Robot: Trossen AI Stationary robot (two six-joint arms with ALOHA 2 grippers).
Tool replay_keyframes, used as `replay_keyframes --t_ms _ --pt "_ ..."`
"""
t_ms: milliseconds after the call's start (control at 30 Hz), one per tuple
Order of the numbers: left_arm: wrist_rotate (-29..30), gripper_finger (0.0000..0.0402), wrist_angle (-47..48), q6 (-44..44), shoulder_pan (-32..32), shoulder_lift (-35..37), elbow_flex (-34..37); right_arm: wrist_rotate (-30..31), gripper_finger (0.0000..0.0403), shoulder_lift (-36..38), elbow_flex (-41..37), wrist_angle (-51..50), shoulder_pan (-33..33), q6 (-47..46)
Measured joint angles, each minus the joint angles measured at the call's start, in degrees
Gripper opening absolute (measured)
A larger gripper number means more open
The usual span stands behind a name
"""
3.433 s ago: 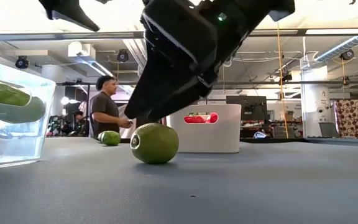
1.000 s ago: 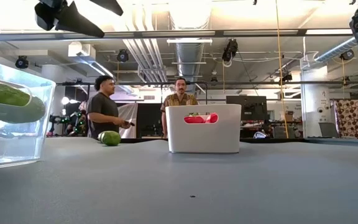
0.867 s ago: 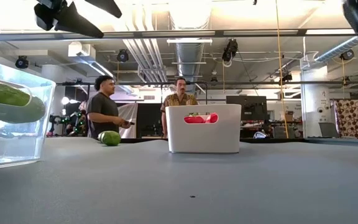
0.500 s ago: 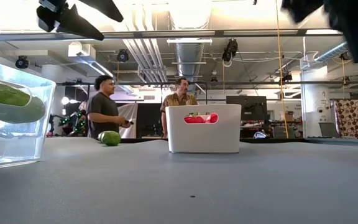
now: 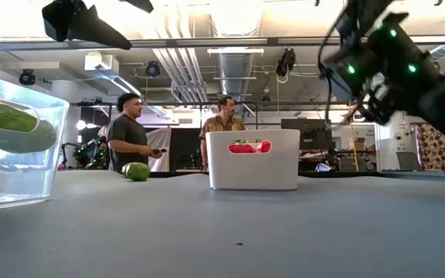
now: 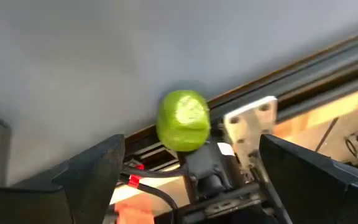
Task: Sort produce into baskets
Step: Put the bottom right lime into the black transparent bin
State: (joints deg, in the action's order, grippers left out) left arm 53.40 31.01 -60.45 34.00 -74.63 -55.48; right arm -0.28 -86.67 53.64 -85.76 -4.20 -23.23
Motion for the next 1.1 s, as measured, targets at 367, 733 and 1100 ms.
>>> replay_keyframes --t_ms 367,733,1100 --pt "1.31 0.0361 0.15 1.67 -0.13 -0.02 0.00 -0.34 0.0363 -0.42 -8.51 3.44 -1.82 3.59" --pt "3.09 0.0361 0.00 1.51 -0.15 -0.07 0.00 -2.18 0.0363 -5.07 -8.14 4.97 -1.84 5.76" --pt "2.24 0.0361 -0.05 1.27 0.09 -0.13 0.00 -5.78 0.0362 -17.73 -9.68 7.66 -1.84 13.54"
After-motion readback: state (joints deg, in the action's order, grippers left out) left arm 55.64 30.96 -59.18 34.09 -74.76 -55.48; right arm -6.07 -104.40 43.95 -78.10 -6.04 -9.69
